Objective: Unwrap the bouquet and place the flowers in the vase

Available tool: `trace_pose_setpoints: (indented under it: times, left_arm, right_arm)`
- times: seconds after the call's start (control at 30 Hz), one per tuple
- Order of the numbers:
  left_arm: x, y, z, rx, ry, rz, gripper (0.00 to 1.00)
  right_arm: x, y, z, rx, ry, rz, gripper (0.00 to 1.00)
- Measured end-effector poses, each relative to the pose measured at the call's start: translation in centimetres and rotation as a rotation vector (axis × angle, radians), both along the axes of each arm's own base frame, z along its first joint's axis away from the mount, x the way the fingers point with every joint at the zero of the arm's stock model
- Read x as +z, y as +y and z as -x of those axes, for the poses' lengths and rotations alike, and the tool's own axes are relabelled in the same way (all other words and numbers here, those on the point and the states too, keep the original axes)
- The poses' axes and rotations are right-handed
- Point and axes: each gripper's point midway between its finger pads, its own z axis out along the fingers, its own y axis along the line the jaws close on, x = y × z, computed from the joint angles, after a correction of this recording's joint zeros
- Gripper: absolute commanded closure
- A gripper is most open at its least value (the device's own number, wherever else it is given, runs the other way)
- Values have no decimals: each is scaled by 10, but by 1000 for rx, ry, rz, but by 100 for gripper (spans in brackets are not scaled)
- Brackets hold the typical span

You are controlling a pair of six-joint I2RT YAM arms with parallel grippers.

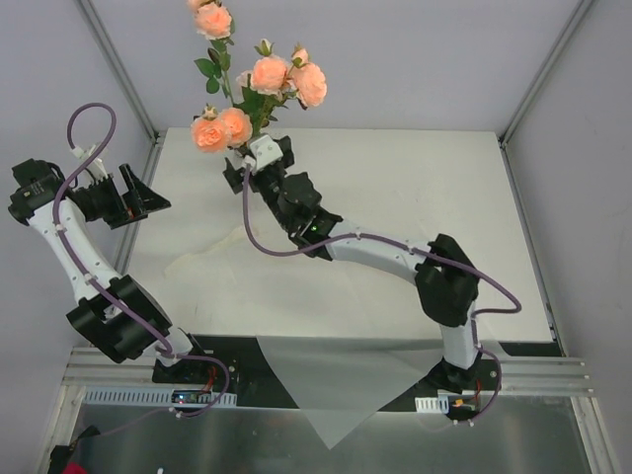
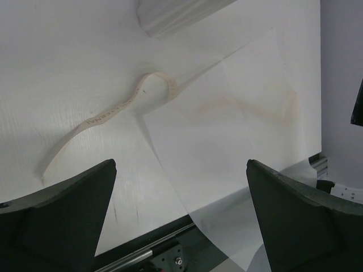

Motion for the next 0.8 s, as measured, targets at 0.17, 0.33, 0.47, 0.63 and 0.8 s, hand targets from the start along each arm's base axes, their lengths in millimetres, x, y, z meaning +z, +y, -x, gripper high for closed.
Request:
trace_pose_setpoints:
  times: [0.17, 0.33, 0.47, 0.63, 0.8]
  left_arm:
    - [3, -2, 1, -3, -10, 1, 1]
    - [3, -2, 1, -3, -11, 2, 1]
    - [-2, -5, 4, -6, -10, 11, 1]
    - [-18, -15, 11, -13, 9, 36, 1]
    - [-38, -35, 13, -58, 42, 40, 1]
  right_arm:
    - [-4, -49, 23, -56, 95, 48, 4]
    - [-14, -99, 37, -146, 225, 129, 4]
    - [-34, -146, 47, -287, 369, 203, 4]
    - [-75, -182, 64, -387, 538, 364, 4]
    - [-104, -196, 79, -384, 627, 475, 4]
